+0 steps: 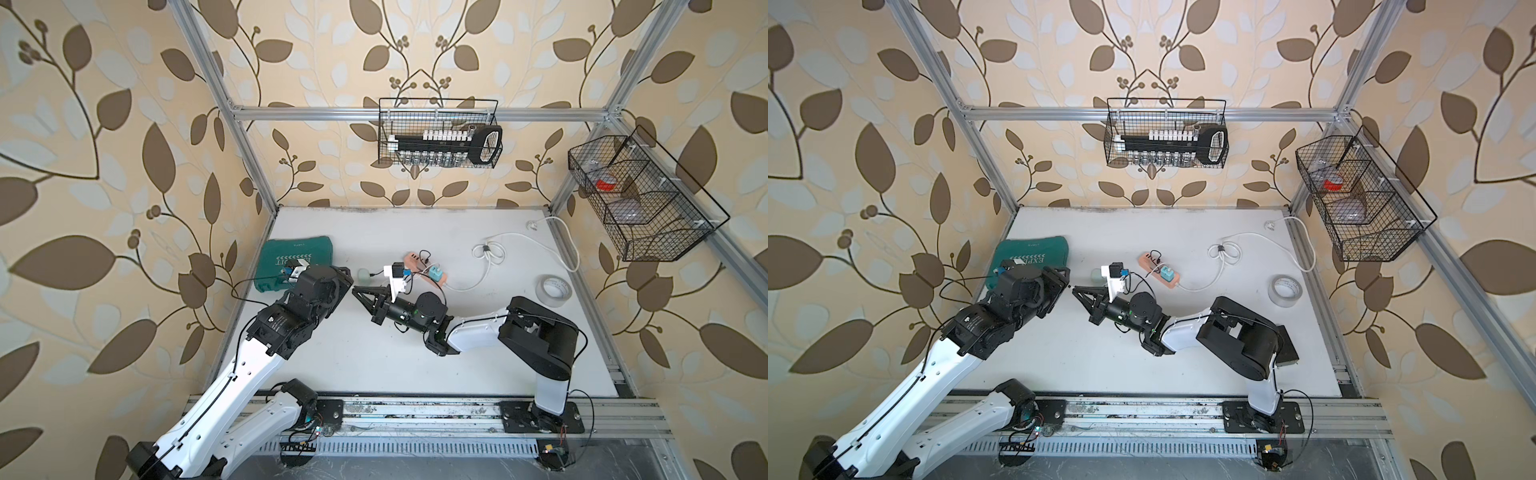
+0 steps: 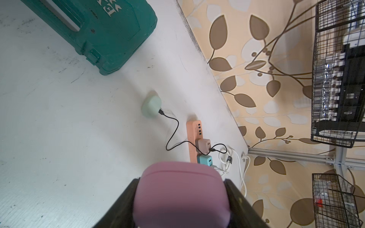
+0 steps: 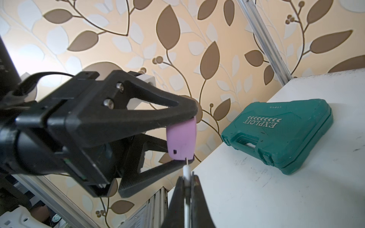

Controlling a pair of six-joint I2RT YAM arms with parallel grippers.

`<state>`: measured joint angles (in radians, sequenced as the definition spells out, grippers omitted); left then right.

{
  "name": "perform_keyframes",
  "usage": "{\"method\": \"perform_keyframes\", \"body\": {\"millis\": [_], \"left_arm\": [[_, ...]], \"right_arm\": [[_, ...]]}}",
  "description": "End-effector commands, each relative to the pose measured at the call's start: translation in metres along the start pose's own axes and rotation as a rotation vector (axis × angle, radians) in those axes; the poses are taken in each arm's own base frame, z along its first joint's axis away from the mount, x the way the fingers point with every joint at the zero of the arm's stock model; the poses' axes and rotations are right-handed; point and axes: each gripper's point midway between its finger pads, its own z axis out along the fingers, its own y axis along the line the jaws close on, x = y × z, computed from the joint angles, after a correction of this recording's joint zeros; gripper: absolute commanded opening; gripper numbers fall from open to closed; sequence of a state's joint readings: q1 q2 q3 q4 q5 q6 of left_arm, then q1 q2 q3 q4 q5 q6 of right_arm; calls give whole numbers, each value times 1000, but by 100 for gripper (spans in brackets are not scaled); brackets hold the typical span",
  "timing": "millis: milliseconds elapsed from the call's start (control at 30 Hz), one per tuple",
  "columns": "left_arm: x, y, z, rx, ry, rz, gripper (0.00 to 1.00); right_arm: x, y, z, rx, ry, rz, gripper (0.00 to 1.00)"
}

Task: Charge the bluetooth headset
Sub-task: Insert the charging cable into the bluetooth headset.

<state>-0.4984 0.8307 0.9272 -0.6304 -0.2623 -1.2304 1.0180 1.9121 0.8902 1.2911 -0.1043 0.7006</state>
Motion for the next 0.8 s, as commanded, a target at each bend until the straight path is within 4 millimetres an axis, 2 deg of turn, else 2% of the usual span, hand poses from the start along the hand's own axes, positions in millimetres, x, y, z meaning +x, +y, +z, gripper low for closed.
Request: {"method": "perform_keyframes", "body": {"millis": [0, 300, 767], "left_arm": [[-2, -10, -3, 39, -11, 13, 28], [0, -11, -2, 56, -2, 8, 28], [8, -8, 1, 61, 32, 4, 29]], "right_arm": [[-1, 5, -2, -28, -48, 26, 6], [0, 8, 10, -54, -54, 28, 6], [-2, 8, 17, -59, -70, 2, 7]]}}
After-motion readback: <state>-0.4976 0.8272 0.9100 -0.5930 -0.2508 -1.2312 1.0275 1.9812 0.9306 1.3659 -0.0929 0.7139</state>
